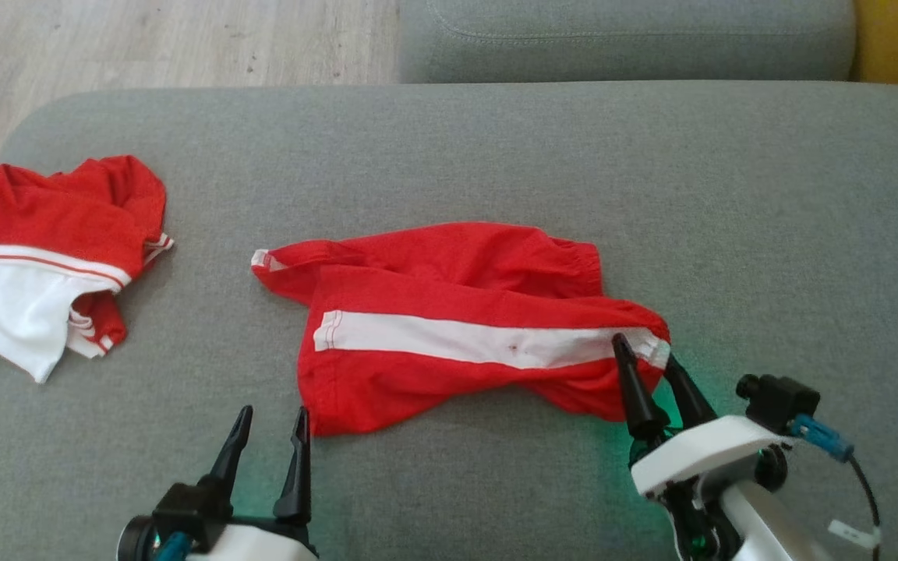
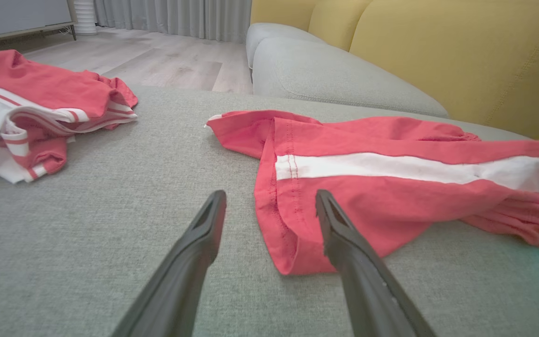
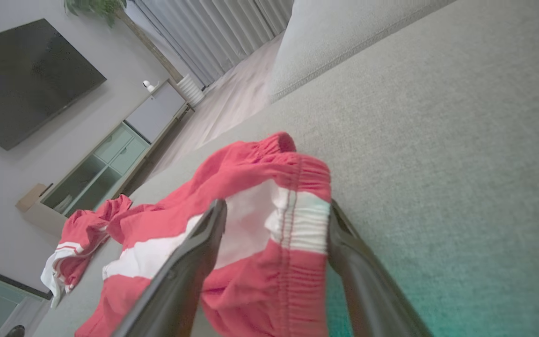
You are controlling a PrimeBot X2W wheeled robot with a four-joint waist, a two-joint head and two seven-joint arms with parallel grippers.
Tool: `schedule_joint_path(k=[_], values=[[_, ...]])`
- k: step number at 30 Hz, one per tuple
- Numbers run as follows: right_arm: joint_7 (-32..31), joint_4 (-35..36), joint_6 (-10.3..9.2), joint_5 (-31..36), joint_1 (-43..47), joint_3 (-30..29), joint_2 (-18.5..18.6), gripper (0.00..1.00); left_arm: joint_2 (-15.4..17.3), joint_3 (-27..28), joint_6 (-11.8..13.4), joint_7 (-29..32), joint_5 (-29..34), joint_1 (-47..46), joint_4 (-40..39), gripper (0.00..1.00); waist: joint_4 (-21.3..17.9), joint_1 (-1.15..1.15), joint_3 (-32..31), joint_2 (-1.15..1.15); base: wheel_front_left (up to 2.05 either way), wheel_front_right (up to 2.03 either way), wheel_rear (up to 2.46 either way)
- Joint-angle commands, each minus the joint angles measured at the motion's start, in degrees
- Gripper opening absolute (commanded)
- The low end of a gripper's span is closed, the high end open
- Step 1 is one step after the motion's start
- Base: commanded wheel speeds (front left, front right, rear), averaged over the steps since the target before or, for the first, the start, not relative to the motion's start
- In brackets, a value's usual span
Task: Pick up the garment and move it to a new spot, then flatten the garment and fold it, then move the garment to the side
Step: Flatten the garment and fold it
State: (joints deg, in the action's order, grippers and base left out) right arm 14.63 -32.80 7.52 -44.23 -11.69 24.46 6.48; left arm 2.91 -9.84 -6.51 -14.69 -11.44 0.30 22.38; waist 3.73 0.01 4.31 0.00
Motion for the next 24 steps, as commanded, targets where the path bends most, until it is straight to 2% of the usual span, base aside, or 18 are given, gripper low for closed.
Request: schedule_joint_path(k=[1, 7, 12, 13, 15, 16, 17, 19, 22, 24], values=[[0.4, 1.8, -0.03, -0.3, -1.6, 1.5, 0.3, 1.0, 0.0, 1.2, -0.1, -0.3, -0.4, -2.2, -1.2, 1.0, -0.1, -0.01, 0.1, 0.0, 0.0, 0.0, 0.0], [0.4, 3.1, -0.03, -2.6, -1.6, 3.3, 1.7, 1.0, 0.0, 0.8, -0.1, -0.3, -0.8, -2.4, -0.8, 1.0, -0.5, -0.01, 0.2, 0.0, 0.0, 0.0, 0.0], [0.4, 3.6, -0.03, -6.1, -1.5, 7.1, 3.4, 1.0, 0.0, 0.5, -0.1, -0.3, -1.0, -2.2, -0.5, 1.0, -0.6, -0.01, -0.1, 0.0, 0.0, 0.0, 0.0], [0.4, 3.9, -0.03, -7.0, -1.5, 7.6, 3.7, 0.97, 0.0, 0.5, -0.1, -0.3, -1.0, -2.2, -0.5, 1.0, -0.6, -0.01, -0.2, 0.0, 0.0, 0.0, 0.0], [0.4, 4.4, -0.03, -8.1, -1.7, 8.5, 4.5, 0.79, 0.0, 0.5, -0.1, -0.3, -1.0, -2.2, -0.3, 1.0, -0.7, -0.01, -0.1, 0.0, 0.0, 0.0, 0.0], [0.4, 4.8, -0.03, -8.6, -1.8, 8.7, 4.8, 0.67, 0.0, 0.5, -0.1, -0.3, -1.0, -2.2, -0.3, 1.0, -0.7, -0.01, -0.1, 0.0, 0.0, 0.0, 0.0], [0.4, 5.1, -0.03, -9.1, -1.9, 8.9, 5.1, 0.5, 0.0, 0.5, -0.1, -0.3, -1.1, -2.2, -0.2, 1.0, -0.6, -0.01, -0.1, 0.0, 0.0, 0.0, 0.0], [0.4, 5.7, -0.03, -10.1, -1.9, 9.5, 5.6, 0.43, 0.0, 0.4, -0.1, -0.3, -1.1, -2.3, -0.1, 1.0, -0.6, -0.01, -0.1, 0.0, 0.0, 0.0, 0.0], [0.4, 6.4, -0.03, -10.8, -1.8, 10.2, 6.3, 0.0, 0.0, 0.3, -0.1, -0.3, -1.3, -2.2, 0.1, 1.0, -0.6, -0.01, -0.2, 0.0, 0.0, 0.0, 0.0], [0.4, 6.3, -0.03, -10.6, -1.7, 10.4, 6.7, 0.0, 0.0, 0.4, -0.1, -0.3, -1.5, -2.2, 0.1, 1.0, -0.8, -0.01, -0.3, 0.0, 0.0, 0.0, 0.0]])
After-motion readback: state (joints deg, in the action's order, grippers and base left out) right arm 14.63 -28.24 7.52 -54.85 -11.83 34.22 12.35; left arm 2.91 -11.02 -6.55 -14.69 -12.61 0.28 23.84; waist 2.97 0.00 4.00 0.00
